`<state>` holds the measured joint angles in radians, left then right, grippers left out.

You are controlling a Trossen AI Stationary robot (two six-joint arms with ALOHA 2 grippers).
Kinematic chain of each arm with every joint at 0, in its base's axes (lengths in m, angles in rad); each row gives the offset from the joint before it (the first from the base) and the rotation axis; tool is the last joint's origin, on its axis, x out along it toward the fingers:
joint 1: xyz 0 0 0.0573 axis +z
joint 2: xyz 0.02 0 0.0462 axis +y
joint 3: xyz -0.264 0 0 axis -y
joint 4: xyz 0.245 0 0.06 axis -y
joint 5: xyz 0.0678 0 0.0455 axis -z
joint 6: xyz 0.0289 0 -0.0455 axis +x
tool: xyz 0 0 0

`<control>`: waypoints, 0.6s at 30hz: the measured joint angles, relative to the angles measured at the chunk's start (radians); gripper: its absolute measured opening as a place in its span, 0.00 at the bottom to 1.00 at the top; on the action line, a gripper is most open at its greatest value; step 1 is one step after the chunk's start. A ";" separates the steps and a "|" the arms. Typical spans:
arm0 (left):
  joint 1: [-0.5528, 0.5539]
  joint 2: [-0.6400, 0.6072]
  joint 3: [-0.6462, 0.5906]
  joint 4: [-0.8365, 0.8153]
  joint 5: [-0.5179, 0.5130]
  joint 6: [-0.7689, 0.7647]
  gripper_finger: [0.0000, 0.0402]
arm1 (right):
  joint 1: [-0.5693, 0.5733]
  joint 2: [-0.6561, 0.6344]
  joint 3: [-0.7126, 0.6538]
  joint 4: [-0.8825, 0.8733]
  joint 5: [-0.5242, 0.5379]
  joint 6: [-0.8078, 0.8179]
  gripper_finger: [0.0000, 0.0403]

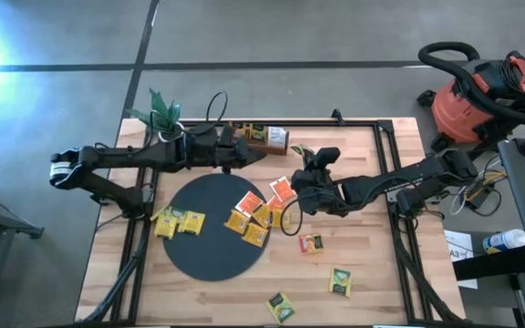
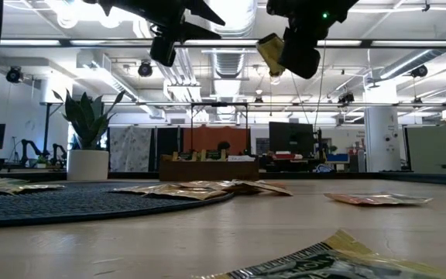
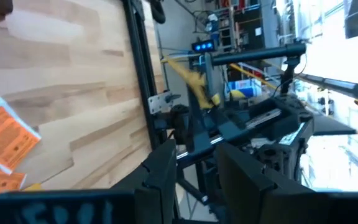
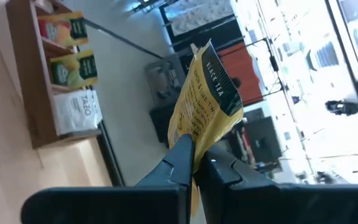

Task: Pick & Place Tea
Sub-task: Put the yellow tea bag into the middle section of the wooden organizer

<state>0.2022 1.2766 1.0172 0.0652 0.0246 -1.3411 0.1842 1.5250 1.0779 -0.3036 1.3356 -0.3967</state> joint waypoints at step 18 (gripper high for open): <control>0.026 0.001 -0.010 -0.017 0.010 0.161 0.27 | -0.129 -0.007 0.091 0.030 -0.921 0.542 0.03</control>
<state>0.2281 1.2774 1.0074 0.0480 0.0345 -1.1802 0.0548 1.5185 1.1691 -0.2737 0.4143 0.1454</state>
